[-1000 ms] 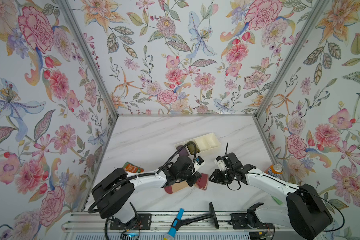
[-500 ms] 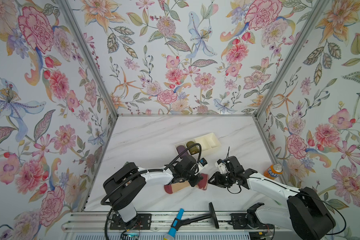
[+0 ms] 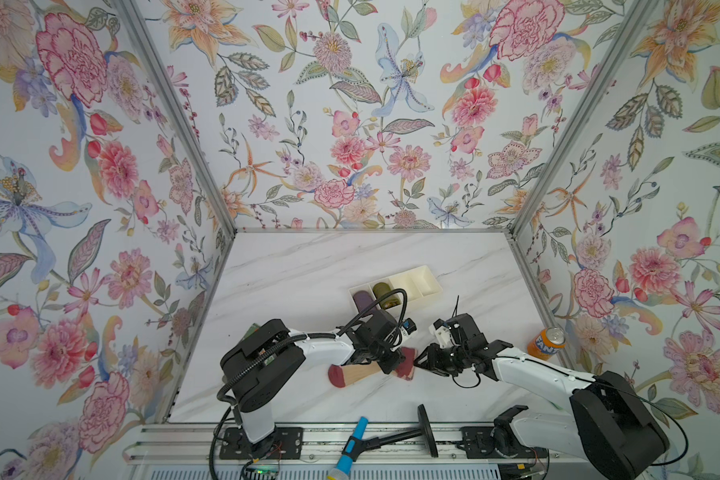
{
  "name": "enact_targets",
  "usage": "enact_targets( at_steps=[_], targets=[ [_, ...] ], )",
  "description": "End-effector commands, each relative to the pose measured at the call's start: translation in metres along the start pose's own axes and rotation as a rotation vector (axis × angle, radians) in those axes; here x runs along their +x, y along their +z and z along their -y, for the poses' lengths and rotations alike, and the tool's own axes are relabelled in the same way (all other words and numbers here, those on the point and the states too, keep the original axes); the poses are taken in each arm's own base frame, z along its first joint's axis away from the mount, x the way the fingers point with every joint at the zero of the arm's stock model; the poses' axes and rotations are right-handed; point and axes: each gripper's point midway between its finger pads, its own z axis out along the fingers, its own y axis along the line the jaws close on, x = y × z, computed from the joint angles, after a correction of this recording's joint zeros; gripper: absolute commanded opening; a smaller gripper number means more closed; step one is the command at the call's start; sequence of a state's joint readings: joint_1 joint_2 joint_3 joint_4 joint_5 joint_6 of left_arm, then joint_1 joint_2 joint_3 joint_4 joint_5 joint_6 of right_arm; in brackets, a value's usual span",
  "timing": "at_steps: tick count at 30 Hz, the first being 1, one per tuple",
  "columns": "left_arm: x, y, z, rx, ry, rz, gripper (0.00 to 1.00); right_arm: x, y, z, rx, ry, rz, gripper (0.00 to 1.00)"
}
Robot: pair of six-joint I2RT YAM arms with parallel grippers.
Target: Roll the socks
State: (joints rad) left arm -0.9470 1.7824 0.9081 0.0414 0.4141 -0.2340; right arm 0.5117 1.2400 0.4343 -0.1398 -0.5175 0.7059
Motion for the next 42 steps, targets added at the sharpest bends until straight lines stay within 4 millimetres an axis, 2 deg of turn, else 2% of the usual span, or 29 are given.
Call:
enact_targets(
  at_steps=[1,18,33,37,42],
  targets=[
    [0.010,0.003,-0.011,-0.033,-0.020,-0.049,0.00,0.006,0.005,0.001,-0.013,0.015,-0.014,0.32],
    [0.022,0.009,-0.013,-0.012,-0.072,-0.061,0.00,0.011,0.020,0.002,-0.058,0.056,0.009,0.33],
    [0.028,0.011,-0.017,0.011,-0.119,-0.047,0.00,0.008,0.027,0.015,-0.061,0.104,0.067,0.33],
    [0.027,0.011,-0.017,0.016,-0.126,-0.038,0.00,0.004,0.027,0.014,-0.064,0.096,0.085,0.30],
    [0.023,0.010,-0.017,0.019,-0.129,-0.023,0.00,-0.001,0.024,0.013,-0.048,0.061,0.113,0.21]
  ],
)
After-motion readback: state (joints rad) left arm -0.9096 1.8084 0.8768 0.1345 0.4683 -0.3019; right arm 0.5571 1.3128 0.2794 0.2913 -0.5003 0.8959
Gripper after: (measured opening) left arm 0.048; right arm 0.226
